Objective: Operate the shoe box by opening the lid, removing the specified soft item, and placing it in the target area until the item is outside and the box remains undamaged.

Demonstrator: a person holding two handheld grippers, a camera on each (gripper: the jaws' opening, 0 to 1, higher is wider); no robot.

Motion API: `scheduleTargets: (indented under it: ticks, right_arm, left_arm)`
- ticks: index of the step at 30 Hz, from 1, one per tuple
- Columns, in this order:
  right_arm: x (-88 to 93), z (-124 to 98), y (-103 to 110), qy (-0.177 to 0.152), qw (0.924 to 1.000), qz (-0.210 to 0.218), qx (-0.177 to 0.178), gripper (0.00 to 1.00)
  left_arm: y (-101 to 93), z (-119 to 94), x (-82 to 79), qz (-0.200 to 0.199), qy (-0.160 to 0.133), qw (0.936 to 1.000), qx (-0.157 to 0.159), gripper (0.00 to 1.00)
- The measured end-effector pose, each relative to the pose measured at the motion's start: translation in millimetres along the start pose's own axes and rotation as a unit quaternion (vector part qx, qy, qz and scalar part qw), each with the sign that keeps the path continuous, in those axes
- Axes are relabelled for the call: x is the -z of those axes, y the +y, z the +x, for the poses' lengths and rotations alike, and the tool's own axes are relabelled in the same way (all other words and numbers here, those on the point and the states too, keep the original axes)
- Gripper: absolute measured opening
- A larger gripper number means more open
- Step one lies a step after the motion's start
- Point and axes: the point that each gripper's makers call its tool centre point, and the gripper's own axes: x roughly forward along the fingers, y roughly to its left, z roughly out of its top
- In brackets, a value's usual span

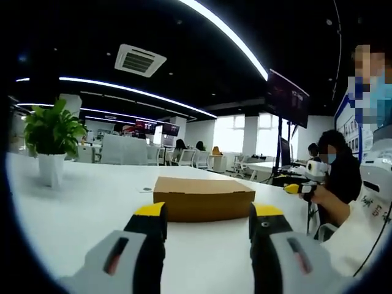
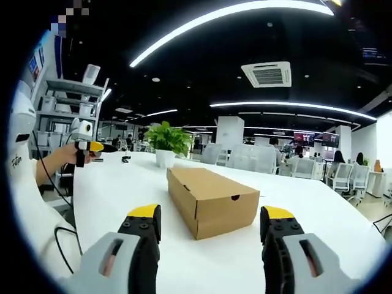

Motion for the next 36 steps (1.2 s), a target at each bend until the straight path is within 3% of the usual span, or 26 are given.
scheduleTargets:
  ticks: [5,7,12,19,26,36]
  right_arm:
    - [0.7,3,6,0.002,1.0,-0.004,-0.008,0.68]
    - [1.2,3,6,0.003,0.9999,-0.007,-0.007,0.67]
    - [1.0,2,5,0.006,0.9999,-0.014,-0.007,0.67]
    - [2.9,0,0,0.008,0.9999,-0.014,0.003,0.66]
    - [4.9,5,7,0.01,0.9998,-0.015,-0.006,0.66]
    - [2.4,4,3,-0.001,1.0,0.0,-0.001,0.67]
  left_arm:
    - [2.8,7,-0.9,0.006,0.007,1.0,0.002,0.56]
    - [-0.2,8,1.2,-0.003,-0.004,1.0,0.001,0.56]
    - [-0.3,14,14.0,-0.009,0.007,0.9999,0.002,0.57]
    - [13.7,18,2.5,0.01,0.009,0.9999,-0.008,0.58]
    - [23.0,36,7.1,0.024,0.033,0.9992,0.0,0.6]
    - [35.3,58,1.9,-0.008,0.008,0.9998,0.014,0.61]
